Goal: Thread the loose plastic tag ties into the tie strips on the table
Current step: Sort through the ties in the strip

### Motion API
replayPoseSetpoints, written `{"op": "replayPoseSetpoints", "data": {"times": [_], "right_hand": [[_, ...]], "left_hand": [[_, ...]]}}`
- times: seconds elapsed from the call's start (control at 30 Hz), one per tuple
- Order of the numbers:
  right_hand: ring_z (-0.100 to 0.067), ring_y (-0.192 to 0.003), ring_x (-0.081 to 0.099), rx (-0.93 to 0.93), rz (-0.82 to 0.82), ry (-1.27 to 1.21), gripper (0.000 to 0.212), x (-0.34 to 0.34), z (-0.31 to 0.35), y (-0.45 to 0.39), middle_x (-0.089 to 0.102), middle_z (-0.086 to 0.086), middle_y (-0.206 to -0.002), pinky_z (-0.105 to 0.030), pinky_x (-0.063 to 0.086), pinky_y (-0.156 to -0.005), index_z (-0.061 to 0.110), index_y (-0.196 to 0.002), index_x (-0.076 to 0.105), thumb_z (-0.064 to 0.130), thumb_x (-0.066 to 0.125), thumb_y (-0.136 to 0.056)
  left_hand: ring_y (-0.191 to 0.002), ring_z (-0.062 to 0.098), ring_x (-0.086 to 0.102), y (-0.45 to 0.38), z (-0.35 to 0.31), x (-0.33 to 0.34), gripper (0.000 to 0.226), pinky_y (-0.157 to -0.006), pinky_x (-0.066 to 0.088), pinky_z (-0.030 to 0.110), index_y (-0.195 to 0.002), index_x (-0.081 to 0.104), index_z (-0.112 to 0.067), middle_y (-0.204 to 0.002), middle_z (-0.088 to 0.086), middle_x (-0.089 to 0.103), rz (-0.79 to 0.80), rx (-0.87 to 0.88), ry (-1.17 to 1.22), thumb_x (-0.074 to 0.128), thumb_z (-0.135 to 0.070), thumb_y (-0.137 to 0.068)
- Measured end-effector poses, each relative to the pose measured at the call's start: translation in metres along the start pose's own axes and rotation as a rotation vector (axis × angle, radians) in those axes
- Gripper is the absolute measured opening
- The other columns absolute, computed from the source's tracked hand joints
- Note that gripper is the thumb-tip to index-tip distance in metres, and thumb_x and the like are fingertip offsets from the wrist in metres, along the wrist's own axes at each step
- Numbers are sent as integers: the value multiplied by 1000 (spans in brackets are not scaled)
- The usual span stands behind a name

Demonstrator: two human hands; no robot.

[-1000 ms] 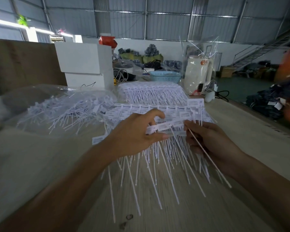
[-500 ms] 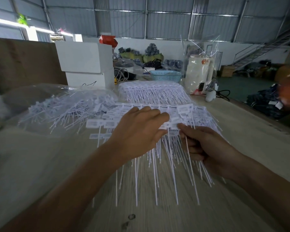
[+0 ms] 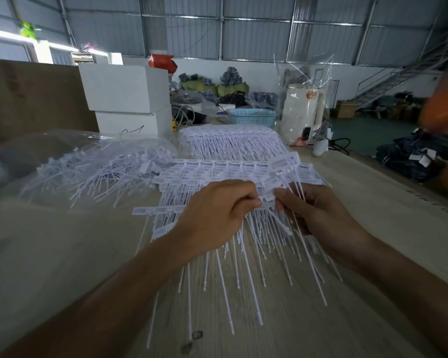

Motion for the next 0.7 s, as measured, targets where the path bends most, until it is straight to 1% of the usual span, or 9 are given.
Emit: {"op": "replayPoseSetpoints", "data": {"times": [0.07,0.17,0.27,0.37,0.43,0.5,0.6,0.67,0.7], "right_hand": [[-9,-43,28,-49,-8,25,32,-1,5,0,38,8,-50,-21,25,-43,10,-71,62,21,56,-100],[-7,-44,32,-124,-14,77,33,-2,12,-1,39,8,-50,-19,28,-46,11,-69,62,20,55,-100],[-2,-48,40,-199,-14,141,32,-2,18,-1,45,11,-52,-12,32,-52,12,-70,61,19,53,-101],[-7,-50,37,-228,-5,174,31,-4,22,0,40,6,-56,-17,32,-52,17,-72,62,28,53,-100],[-8,-47,34,-187,-5,130,34,-5,16,-1,39,7,-55,-18,30,-48,18,-69,60,29,53,-101],[-7,-43,30,-93,10,24,36,-3,5,-4,37,9,-53,-18,28,-44,18,-67,56,31,52,-101],[-6,-43,29,-32,26,3,38,-1,-4,-5,36,10,-52,-18,28,-43,15,-69,51,35,50,-101],[-5,-45,32,4,-49,3,37,-15,-8,-8,41,10,-53,-18,30,-45,17,-70,52,35,49,-102],[-6,-47,36,44,-113,-30,36,-27,-12,-10,45,10,-56,-20,33,-48,18,-71,53,35,48,-103]], "left_hand": [[-66,15,60,-1,5,3,16,-64,49,41,-85,68,-16,-72,-6,64,19,-45,94,62,-24,-97],[-67,20,63,-2,12,9,17,-67,49,41,-84,71,-14,-72,0,67,66,-99,192,63,-24,-96],[-63,16,64,-3,18,7,16,-62,51,33,-83,71,-12,-71,0,70,51,-128,335,64,-17,-96],[-58,15,63,-4,20,5,19,-56,47,20,-82,71,-17,-73,4,73,57,-145,507,61,-14,-98],[-64,17,68,-6,20,2,12,-62,51,24,-87,74,-15,-75,2,74,29,-133,498,65,-16,-95],[-71,17,70,-7,20,0,8,-68,54,29,-92,76,-13,-75,1,74,-3,-134,520,69,-17,-92],[-68,10,67,-6,17,1,7,-65,48,19,-93,76,-10,-73,0,72,18,-144,622,70,-13,-90],[-64,5,65,-5,13,1,9,-61,46,13,-95,75,-5,-72,-3,71,42,-146,671,71,-11,-89],[-63,6,65,-4,11,0,10,-59,46,14,-96,75,-6,-73,-5,72,50,-150,678,72,-12,-89]]}}
Point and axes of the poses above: each hand's wrist, its own y-axis away from the middle knuckle, its own x-axis out of the palm, z = x × y, the point moved 10 cm from there along -y, towards the middle knuckle
